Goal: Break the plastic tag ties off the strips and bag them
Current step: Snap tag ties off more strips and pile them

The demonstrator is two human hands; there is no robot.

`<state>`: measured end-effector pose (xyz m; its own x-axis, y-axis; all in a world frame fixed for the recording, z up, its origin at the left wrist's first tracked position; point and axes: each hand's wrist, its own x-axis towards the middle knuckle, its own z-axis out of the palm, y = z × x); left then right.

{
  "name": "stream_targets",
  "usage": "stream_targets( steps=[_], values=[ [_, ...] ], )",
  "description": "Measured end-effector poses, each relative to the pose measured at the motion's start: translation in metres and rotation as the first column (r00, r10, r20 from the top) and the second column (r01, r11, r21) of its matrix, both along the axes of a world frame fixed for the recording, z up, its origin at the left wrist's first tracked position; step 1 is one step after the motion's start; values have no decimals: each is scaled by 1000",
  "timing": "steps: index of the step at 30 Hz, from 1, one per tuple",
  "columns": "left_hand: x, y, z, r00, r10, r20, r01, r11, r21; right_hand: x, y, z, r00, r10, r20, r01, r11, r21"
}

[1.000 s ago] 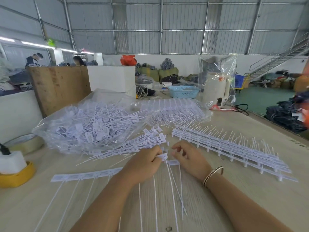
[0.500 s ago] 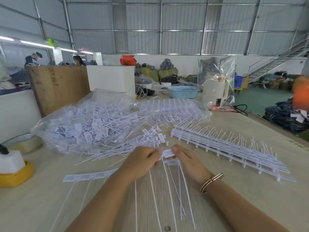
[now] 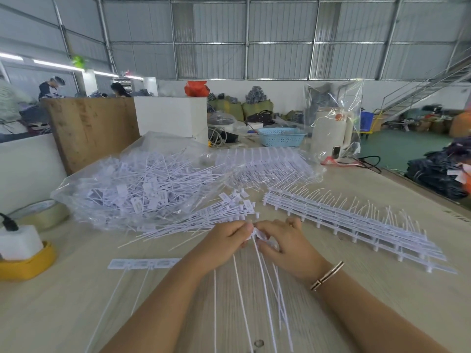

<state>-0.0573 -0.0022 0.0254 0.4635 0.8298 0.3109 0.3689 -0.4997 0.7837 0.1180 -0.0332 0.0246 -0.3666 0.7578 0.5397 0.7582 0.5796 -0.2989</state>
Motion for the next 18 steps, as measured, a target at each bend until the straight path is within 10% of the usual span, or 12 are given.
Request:
stream_targets(
  steps=[8, 14, 18],
  values=[
    [-8, 3, -2, 996, -16, -88, 18, 1000, 25, 3, 0, 10, 956, -100, 275, -3, 937, 350],
    [-3, 2, -4, 989, -44, -139, 60, 991, 118, 9, 3, 12, 963, -72, 260, 44, 992, 115],
    [-4, 0, -1, 991, -29, -128, 45, 991, 126, 8, 5, 7, 995, 39, -96, -52, 989, -141]
  ],
)
